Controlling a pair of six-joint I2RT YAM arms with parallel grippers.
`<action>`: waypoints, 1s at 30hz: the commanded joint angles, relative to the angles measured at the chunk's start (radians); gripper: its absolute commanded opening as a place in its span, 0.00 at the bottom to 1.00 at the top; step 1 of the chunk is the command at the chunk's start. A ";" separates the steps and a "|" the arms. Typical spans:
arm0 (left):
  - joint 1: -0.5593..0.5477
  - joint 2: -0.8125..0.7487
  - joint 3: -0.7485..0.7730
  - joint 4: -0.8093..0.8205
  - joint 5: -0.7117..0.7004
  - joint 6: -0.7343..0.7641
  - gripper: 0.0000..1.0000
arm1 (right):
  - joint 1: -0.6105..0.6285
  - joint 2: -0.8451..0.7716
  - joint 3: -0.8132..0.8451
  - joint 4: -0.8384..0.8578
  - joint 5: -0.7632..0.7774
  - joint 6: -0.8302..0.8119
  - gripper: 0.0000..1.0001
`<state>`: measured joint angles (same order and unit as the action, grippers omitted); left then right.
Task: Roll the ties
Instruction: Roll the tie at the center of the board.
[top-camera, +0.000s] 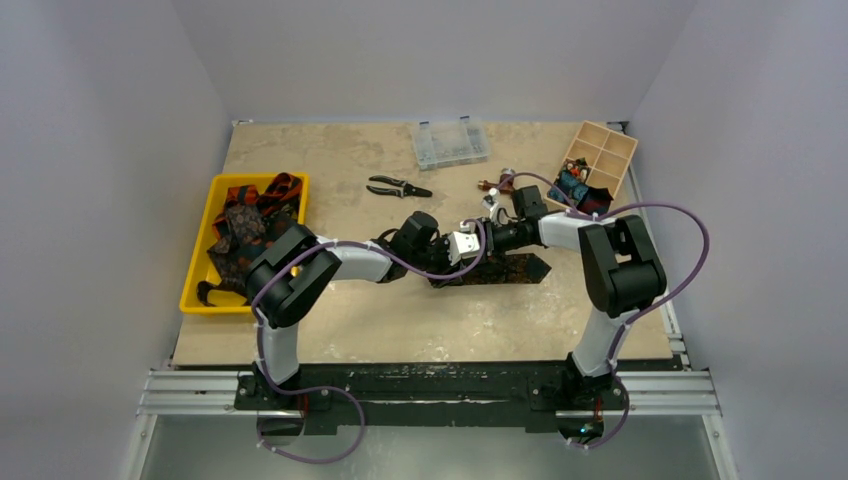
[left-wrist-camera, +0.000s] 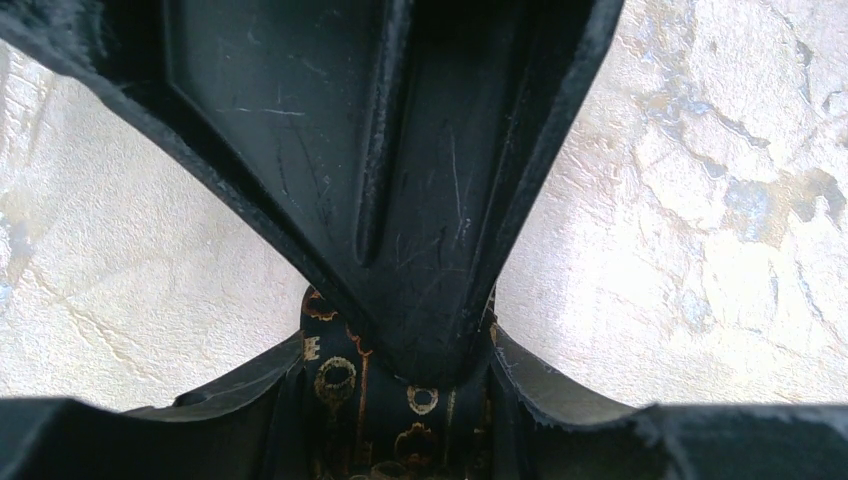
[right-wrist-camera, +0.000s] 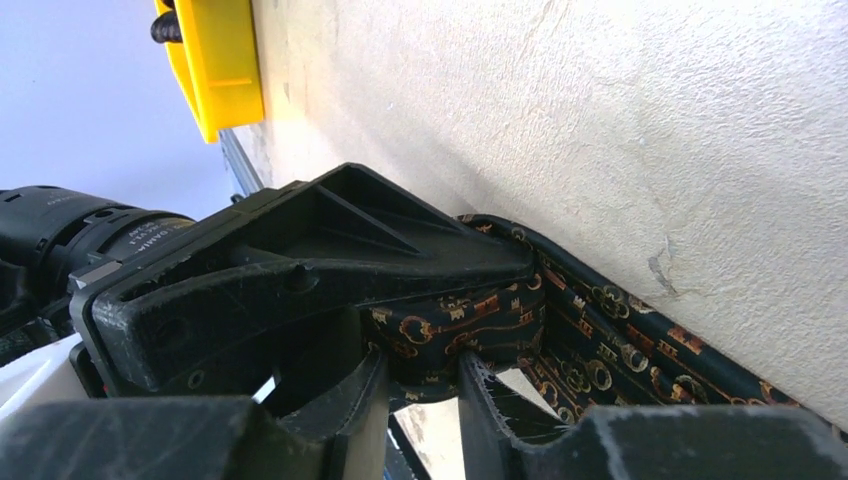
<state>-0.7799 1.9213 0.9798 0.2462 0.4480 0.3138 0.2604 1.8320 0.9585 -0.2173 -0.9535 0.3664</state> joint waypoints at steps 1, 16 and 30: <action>-0.007 0.098 -0.048 -0.184 -0.097 0.004 0.20 | 0.015 0.009 0.003 0.011 0.058 -0.053 0.23; -0.007 0.105 -0.036 -0.180 -0.080 0.007 0.29 | 0.001 0.081 0.031 -0.059 0.074 -0.128 0.00; 0.020 0.080 -0.065 0.193 0.181 -0.044 0.58 | -0.052 0.169 0.107 -0.274 0.208 -0.310 0.00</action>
<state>-0.7597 1.9450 0.9356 0.4038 0.5484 0.2989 0.2039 1.9629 1.0683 -0.4278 -0.9955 0.1684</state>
